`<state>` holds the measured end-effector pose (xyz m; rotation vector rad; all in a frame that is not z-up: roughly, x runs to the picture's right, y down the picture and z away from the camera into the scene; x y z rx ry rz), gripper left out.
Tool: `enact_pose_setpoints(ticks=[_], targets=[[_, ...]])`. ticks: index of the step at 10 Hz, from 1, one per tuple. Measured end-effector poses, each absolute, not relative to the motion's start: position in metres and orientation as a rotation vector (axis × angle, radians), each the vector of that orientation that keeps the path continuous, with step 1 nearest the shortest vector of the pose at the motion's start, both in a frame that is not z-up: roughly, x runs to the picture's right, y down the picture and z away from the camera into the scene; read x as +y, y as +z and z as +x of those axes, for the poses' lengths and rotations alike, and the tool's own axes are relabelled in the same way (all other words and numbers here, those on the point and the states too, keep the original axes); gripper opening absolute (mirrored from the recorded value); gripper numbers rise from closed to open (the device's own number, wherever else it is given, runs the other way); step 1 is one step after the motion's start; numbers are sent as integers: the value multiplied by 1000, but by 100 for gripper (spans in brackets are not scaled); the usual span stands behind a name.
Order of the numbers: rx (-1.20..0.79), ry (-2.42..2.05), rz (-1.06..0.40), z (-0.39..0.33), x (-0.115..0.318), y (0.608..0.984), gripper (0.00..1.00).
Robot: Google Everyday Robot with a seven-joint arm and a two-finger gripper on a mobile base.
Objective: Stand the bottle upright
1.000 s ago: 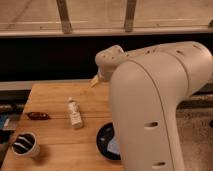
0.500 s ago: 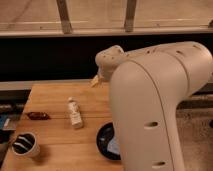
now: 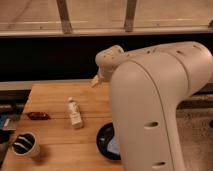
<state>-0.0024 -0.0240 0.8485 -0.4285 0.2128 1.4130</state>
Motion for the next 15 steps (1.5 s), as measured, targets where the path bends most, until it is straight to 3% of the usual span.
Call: enact_pose_setpoints(ticks=[9,13,15], targets=[[200,1412,-446,-2,-26,849,80],[15,1384,-716,-32,-28,871,80],[-8,1329,-782,-61,-25,877,80]])
